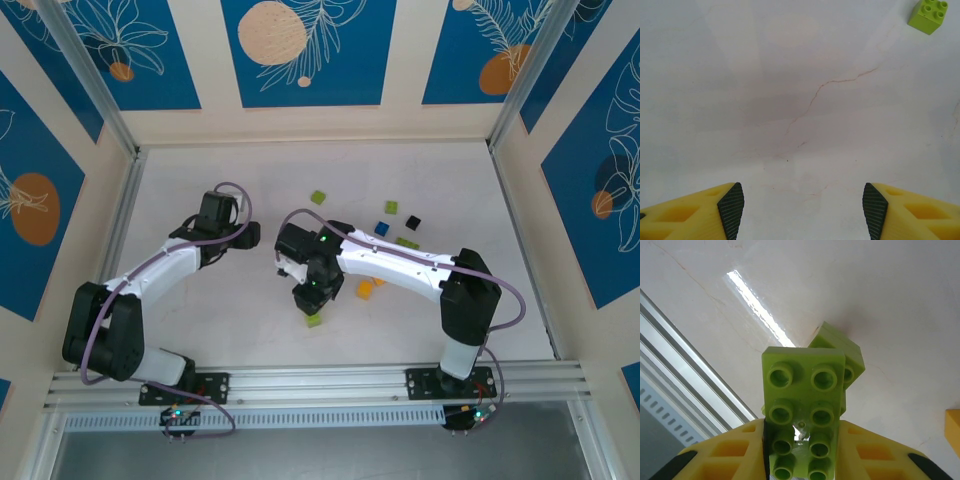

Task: Assemble a carrot with lego

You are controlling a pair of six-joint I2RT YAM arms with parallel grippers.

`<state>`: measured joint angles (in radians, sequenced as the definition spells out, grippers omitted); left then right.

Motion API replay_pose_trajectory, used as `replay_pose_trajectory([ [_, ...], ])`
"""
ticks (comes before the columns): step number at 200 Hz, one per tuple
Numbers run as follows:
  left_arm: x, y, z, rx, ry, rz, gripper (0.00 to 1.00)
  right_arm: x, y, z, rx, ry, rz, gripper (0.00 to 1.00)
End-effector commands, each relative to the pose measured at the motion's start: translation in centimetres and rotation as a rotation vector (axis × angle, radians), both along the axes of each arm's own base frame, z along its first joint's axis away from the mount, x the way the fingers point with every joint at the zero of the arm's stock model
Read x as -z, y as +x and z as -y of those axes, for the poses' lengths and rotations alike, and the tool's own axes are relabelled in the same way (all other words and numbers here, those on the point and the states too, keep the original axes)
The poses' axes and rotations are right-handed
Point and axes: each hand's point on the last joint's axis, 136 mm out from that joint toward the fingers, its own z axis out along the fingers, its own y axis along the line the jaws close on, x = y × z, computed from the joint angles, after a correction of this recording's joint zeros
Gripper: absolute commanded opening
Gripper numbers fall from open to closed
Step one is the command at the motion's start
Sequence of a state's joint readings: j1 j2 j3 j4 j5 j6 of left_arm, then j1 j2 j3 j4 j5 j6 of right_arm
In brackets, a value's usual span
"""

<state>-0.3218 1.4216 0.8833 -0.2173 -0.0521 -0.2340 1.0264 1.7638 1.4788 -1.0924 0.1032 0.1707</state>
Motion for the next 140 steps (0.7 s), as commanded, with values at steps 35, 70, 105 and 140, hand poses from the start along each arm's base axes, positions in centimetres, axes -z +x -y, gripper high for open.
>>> replay_pose_trajectory([
  [35, -0.4, -0.2, -0.5, -0.010, -0.009, 0.008, 0.67, -2.0, 1.9, 0.0, 0.148, 0.037, 0.028, 0.32],
  [70, -0.6, -0.2, -0.5, -0.009, -0.014, 0.012, 0.67, -3.0, 1.9, 0.2, 0.210, 0.056, 0.028, 0.32],
  [105, -0.7, -0.2, -0.4, -0.007, -0.016, 0.014, 0.67, -2.7, 0.6, -0.1, 0.270, 0.082, 0.020, 0.32],
  [140, -0.5, -0.3, -0.4, -0.005, -0.020, 0.011, 0.67, -2.4, -0.1, 0.1, 0.345, 0.087, 0.040, 0.31],
])
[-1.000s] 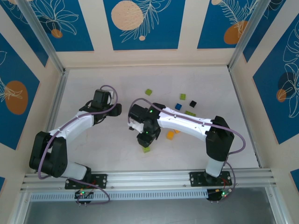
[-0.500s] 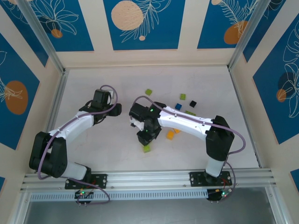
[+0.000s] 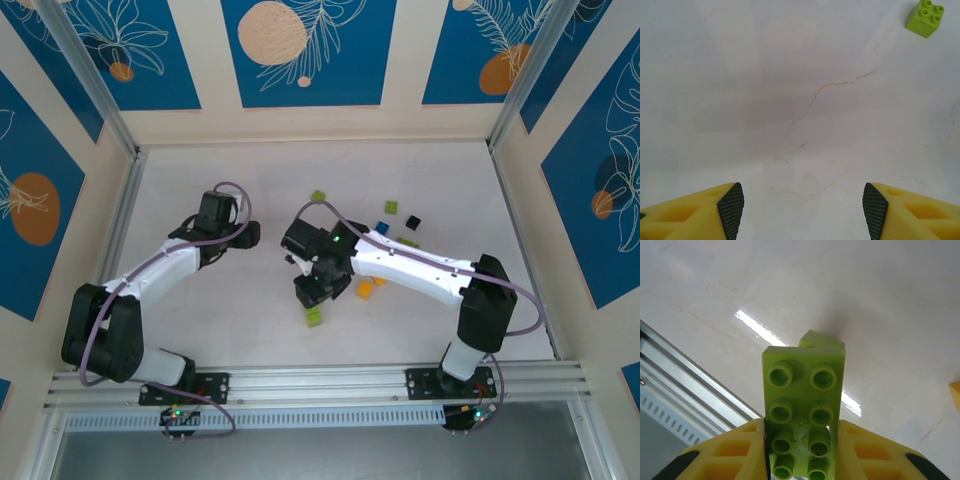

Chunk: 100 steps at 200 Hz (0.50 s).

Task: Assemble a carrot with lego

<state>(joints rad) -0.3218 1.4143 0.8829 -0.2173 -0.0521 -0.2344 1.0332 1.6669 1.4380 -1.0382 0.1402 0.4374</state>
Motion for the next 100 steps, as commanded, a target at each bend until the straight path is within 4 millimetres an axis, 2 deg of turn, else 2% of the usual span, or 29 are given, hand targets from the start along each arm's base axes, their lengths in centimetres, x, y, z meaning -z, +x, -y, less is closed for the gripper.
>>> replay_pose_trajectory([
  [1, -0.3, -0.3, -0.4, -0.005, -0.018, 0.006, 0.67, -0.2, -0.5, 0.1, 0.087, 0.021, 0.008, 0.31],
  [45, -0.3, -0.2, -0.3, -0.005, -0.019, 0.006, 0.67, 1.1, -1.2, 0.4, 0.146, -0.002, 0.014, 0.31],
  [100, -0.2, -0.2, -0.3, -0.003, -0.017, 0.005, 0.67, 1.1, -0.6, -0.5, 0.156, 0.015, 0.032, 0.31],
])
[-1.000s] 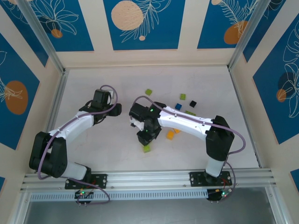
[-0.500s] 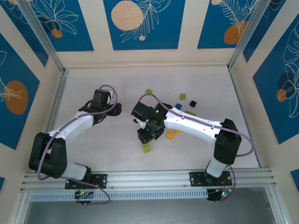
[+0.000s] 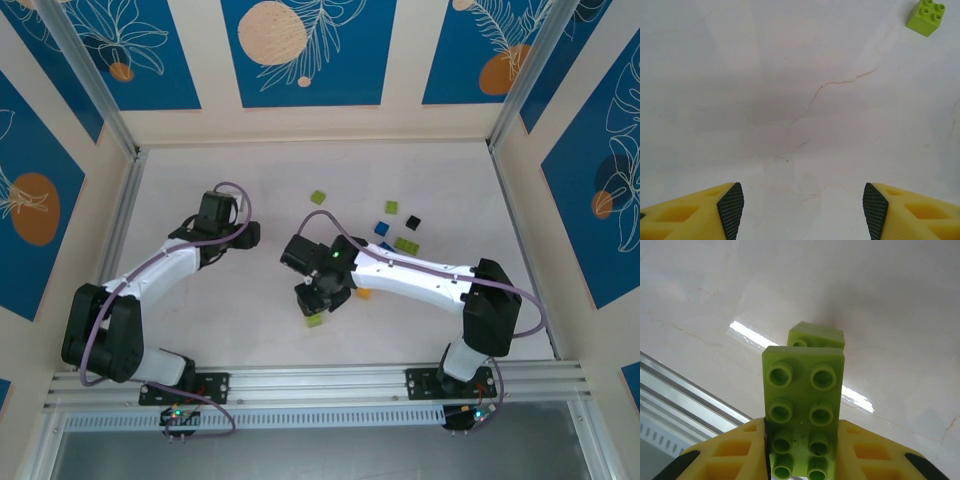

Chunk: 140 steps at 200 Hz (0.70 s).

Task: Assemble a carrot with lego

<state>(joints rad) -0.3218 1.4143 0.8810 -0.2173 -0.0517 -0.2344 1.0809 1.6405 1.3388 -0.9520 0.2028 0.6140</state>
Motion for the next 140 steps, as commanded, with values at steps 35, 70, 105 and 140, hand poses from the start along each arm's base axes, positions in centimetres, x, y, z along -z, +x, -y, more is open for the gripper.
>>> replay_pose_trajectory([
  [35, -0.2, -0.3, -0.3, -0.004, -0.016, 0.007, 0.67, -0.1, 0.0, -0.9, 0.014, 0.015, -0.002, 0.31],
  [70, -0.2, -0.2, -0.4, -0.005, -0.015, 0.008, 0.67, -0.1, -0.3, -0.6, 0.022, 0.010, -0.007, 0.31],
  [105, -0.1, -0.3, -0.4, -0.005, -0.014, 0.006, 0.67, 0.2, -0.5, -0.5, 0.025, 0.002, -0.016, 0.31],
  [140, -0.2, -0.3, -0.4, -0.006, -0.016, 0.009, 0.67, 0.5, -0.8, -0.5, 0.026, -0.007, -0.027, 0.31],
])
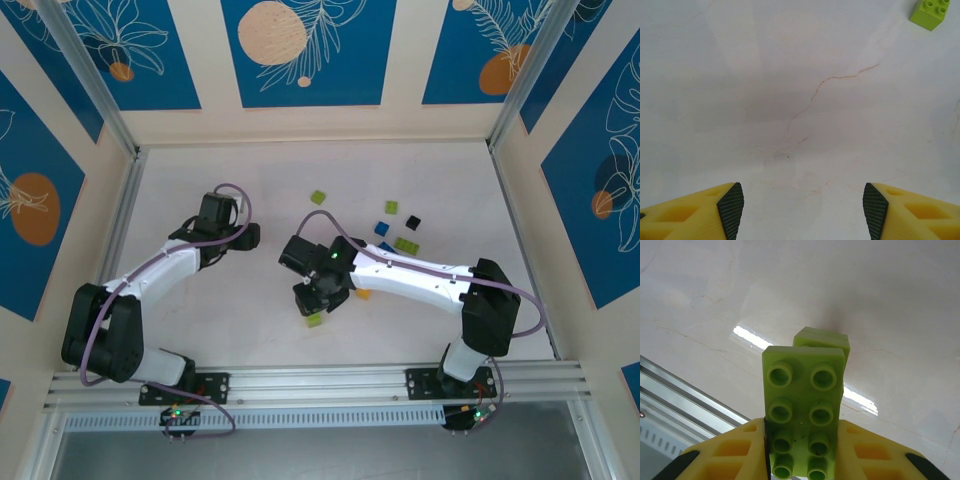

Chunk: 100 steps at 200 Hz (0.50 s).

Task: Assemble a carrot with lego

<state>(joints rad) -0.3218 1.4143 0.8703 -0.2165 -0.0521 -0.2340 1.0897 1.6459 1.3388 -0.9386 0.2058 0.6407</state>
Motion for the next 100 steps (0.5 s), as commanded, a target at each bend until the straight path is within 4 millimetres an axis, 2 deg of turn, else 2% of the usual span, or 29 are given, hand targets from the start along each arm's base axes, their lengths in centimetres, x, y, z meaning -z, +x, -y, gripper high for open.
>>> replay_pose_trajectory([
  [1, -0.6, -0.1, -0.3, -0.006, -0.019, 0.019, 0.67, 0.4, -0.7, -0.1, 0.008, -0.015, -0.027, 0.31],
  [100, -0.7, -0.1, -0.3, -0.004, -0.022, 0.019, 0.67, 1.8, -1.1, 1.0, 0.061, -0.066, -0.043, 0.30],
])
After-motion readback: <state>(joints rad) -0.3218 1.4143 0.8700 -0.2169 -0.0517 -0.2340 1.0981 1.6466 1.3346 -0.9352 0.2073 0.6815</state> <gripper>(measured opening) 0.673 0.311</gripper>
